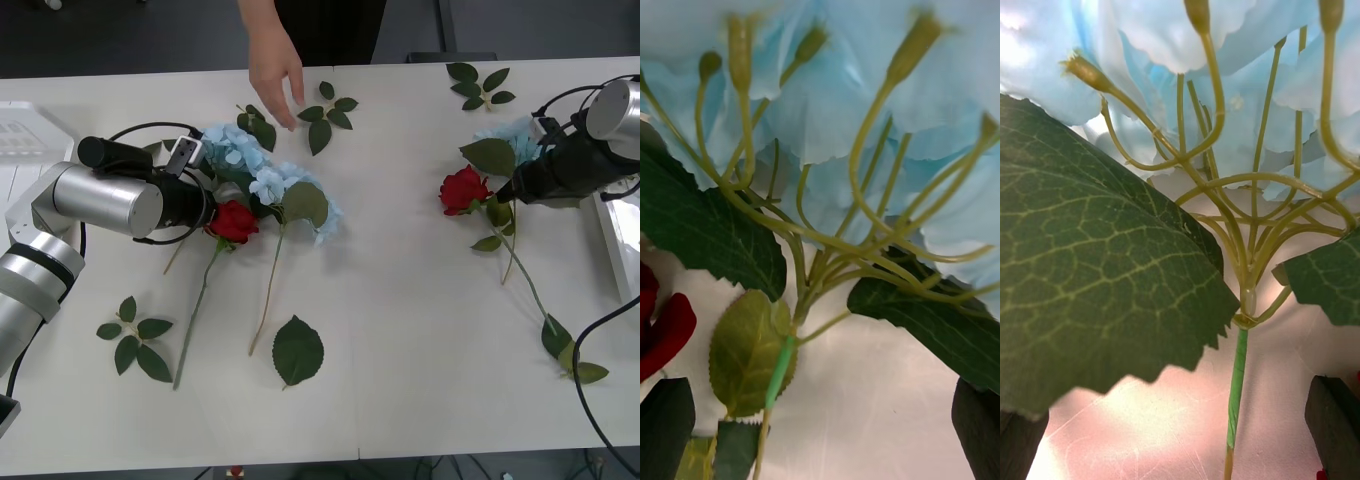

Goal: Place the red flowers into the right box and the blue flowers into the left box. If a person shows an open palm, hand one flower to the person first, then continue sorting.

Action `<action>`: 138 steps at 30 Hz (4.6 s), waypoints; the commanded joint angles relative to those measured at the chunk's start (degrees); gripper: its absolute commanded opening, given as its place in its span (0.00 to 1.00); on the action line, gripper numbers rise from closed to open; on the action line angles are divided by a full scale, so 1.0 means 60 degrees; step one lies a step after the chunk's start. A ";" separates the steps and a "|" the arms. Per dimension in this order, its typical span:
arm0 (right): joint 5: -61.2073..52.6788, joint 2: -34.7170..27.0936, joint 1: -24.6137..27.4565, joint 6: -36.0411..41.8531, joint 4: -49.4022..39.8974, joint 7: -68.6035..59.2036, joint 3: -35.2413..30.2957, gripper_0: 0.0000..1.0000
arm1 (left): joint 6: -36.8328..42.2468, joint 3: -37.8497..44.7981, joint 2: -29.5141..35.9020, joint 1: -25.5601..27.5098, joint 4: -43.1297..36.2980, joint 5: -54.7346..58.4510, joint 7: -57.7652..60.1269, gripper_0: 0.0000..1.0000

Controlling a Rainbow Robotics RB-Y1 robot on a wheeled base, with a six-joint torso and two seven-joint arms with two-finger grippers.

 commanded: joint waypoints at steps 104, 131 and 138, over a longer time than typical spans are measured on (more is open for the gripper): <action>-1.3260 0.0396 -0.4198 -0.2308 0.0476 0.8505 -0.0406 0.93 | -0.0122 -0.0129 -0.0096 -0.0428 -0.0076 -0.0064 -0.0771 1.00; -0.6331 -0.2827 -0.1561 0.1427 -0.3772 0.0147 0.3242 1.00 | -0.0122 -0.0129 -0.0096 -0.0428 -0.0076 -0.0064 -0.0771 1.00; -0.4514 -0.3574 0.0270 0.1354 -0.6468 -0.1171 0.3198 1.00 | -0.0122 -0.0129 -0.0096 -0.0428 -0.0076 -0.0064 -0.0771 1.00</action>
